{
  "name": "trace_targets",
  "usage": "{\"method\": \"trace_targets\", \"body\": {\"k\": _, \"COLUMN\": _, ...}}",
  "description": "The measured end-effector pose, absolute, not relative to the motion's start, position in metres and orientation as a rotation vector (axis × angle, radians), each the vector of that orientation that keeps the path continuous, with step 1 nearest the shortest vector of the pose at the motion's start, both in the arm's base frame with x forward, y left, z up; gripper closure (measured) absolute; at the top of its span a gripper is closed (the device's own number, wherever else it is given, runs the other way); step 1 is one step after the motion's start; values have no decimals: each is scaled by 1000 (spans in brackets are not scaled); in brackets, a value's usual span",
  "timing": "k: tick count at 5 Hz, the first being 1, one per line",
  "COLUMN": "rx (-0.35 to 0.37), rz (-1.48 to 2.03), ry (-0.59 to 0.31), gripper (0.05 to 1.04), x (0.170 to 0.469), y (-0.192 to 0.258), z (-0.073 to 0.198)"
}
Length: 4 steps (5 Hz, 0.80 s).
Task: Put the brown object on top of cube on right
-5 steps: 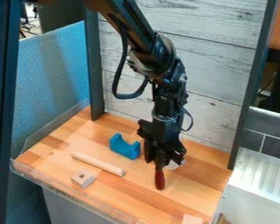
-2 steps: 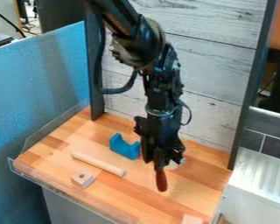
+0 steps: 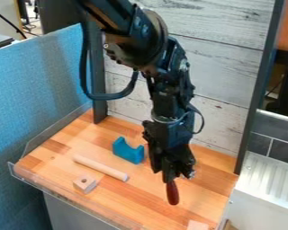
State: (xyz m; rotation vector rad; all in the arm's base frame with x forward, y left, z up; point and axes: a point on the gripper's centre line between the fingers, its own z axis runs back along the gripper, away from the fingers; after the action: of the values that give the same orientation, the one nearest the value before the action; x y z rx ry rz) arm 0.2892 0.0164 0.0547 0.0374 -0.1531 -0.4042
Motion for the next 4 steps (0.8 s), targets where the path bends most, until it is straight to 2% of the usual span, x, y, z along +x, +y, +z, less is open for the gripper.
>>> {"method": "trace_targets", "body": {"k": 4, "rx": 48, "rz": -476, "ry": -173, "gripper": 789, "x": 267, "y": 0, "z": 56}}
